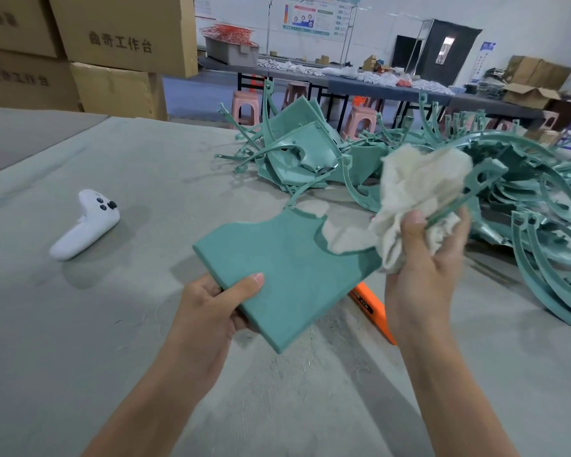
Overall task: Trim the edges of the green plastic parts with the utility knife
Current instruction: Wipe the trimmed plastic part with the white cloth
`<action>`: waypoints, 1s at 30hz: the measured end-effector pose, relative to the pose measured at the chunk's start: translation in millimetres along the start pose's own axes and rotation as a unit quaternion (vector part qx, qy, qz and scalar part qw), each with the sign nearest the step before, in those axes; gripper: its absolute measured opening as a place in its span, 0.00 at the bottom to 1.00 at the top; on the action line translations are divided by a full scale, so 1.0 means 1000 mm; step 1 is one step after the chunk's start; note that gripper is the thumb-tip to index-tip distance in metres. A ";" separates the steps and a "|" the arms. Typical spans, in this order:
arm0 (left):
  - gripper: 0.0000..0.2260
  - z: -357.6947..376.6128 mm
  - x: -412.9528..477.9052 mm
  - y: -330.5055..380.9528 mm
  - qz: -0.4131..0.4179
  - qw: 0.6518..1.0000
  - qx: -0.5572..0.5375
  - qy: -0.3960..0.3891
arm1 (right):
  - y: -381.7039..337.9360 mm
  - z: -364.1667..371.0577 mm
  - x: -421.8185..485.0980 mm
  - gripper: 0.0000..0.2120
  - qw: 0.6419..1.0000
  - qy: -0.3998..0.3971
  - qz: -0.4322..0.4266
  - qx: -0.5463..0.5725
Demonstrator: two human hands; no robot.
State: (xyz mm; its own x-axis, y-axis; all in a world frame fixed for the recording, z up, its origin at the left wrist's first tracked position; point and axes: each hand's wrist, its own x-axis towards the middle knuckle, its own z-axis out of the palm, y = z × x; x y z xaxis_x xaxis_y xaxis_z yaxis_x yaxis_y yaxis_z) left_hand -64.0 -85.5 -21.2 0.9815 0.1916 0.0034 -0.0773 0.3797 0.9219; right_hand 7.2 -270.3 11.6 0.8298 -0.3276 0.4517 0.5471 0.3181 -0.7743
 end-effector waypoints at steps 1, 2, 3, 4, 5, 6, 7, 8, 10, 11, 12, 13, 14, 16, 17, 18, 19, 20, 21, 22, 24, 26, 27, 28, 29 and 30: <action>0.13 0.001 -0.001 -0.001 0.004 1.000 -0.007 0.001 | 0.004 0.004 -0.007 0.10 0.999 -0.022 0.008 -0.028; 0.12 0.003 -0.001 -0.002 0.007 1.000 -0.021 0.002 | 0.007 0.008 -0.015 0.06 0.998 -0.043 0.021 -0.047; 0.10 0.003 -0.001 -0.002 0.010 0.999 -0.038 0.003 | 0.011 0.010 -0.024 0.03 0.996 -0.061 0.033 -0.065; 0.09 0.003 0.000 -0.002 0.014 0.998 -0.055 0.004 | 0.015 0.014 -0.031 0.02 0.993 -0.075 0.037 -0.086; 0.08 0.003 0.000 -0.002 0.019 0.997 -0.071 0.007 | 0.017 0.016 -0.038 0.03 0.990 -0.086 0.030 -0.109; 0.08 0.003 0.000 -0.002 0.026 0.996 -0.084 0.011 | 0.019 0.018 -0.044 0.05 0.987 -0.099 0.021 -0.128; 0.08 0.002 0.000 -0.002 0.034 0.995 -0.095 0.013 | 0.020 0.019 -0.047 0.07 0.984 -0.112 0.018 -0.136; 0.09 0.002 -0.001 -0.002 0.039 0.994 -0.100 0.016 | 0.020 0.020 -0.049 0.07 0.983 -0.119 0.022 -0.138; 0.09 0.002 -0.002 -0.002 0.037 0.995 -0.095 0.021 | 0.021 0.018 -0.049 0.05 0.983 -0.118 0.040 -0.135; 0.09 0.002 -0.003 -0.002 0.035 0.996 -0.086 0.016 | 0.020 0.016 -0.046 0.04 0.985 -0.109 0.042 -0.129; 0.08 0.003 -0.003 -0.002 0.032 0.997 -0.074 0.004 | 0.018 0.013 -0.042 0.04 0.988 -0.092 0.035 -0.123; 0.09 0.004 -0.003 -0.002 0.028 0.998 -0.060 -0.009 | 0.015 0.010 -0.037 0.05 0.991 -0.067 0.020 -0.113; 0.09 0.005 -0.002 -0.002 0.021 0.998 -0.049 -0.021 | 0.011 0.006 -0.030 0.05 0.994 -0.039 0.003 -0.100; 0.10 0.005 -0.001 -0.002 0.005 0.999 -0.032 -0.028 | 0.002 -0.003 -0.013 0.07 0.996 0.011 -0.035 -0.080; 0.10 0.003 0.000 -0.003 -0.003 0.999 -0.024 -0.025 | -0.002 -0.008 -0.005 0.07 0.996 0.026 -0.047 -0.073; 0.09 0.001 0.001 -0.003 -0.010 1.000 -0.015 -0.022 | -0.005 -0.012 0.002 0.07 0.996 0.037 -0.051 -0.063; 0.09 -0.001 0.001 -0.003 -0.017 1.000 -0.008 -0.021 | -0.008 -0.017 0.008 0.07 0.997 0.045 -0.045 -0.043; 0.10 -0.003 0.002 -0.003 -0.025 0.999 -0.004 -0.021 | -0.011 -0.020 0.013 0.07 0.998 0.049 -0.026 -0.009; 0.10 -0.005 0.003 -0.004 -0.034 0.999 -0.004 -0.021 | -0.014 -0.023 0.016 0.09 0.998 0.053 0.003 0.031; 0.10 -0.006 0.003 -0.004 -0.042 0.999 -0.005 -0.020 | -0.016 -0.025 0.019 0.12 0.996 0.058 0.032 0.067; 0.12 -0.007 0.005 -0.006 -0.049 0.999 -0.003 -0.019 | -0.022 -0.029 0.023 0.14 0.990 0.067 0.058 0.111; 0.13 -0.006 0.007 -0.006 -0.052 0.998 0.003 -0.025 | -0.025 -0.033 0.026 0.12 0.989 0.071 0.052 0.119; 0.13 -0.006 0.007 -0.006 -0.053 0.998 0.004 -0.028 | -0.027 -0.035 0.028 0.11 0.991 0.068 0.045 0.110; 0.14 -0.006 0.007 -0.006 -0.052 0.998 0.005 -0.027 | -0.029 -0.037 0.029 0.09 0.993 0.064 0.036 0.098; 0.14 -0.007 0.007 -0.006 -0.049 0.999 0.006 -0.022 | -0.030 -0.039 0.030 0.08 0.994 0.061 0.026 0.086; 0.14 -0.009 0.007 -0.005 -0.043 0.999 0.009 -0.012 | -0.031 -0.041 0.033 0.07 0.995 0.061 0.018 0.077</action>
State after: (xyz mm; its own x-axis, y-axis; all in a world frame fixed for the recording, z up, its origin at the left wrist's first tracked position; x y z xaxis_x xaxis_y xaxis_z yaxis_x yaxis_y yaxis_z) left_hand -58.2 -78.4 -29.3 0.9883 0.1368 -0.0671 0.0107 0.3776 0.9259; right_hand 12.6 -327.5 32.5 0.8350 -0.4157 0.3605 0.5353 0.4618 -0.7073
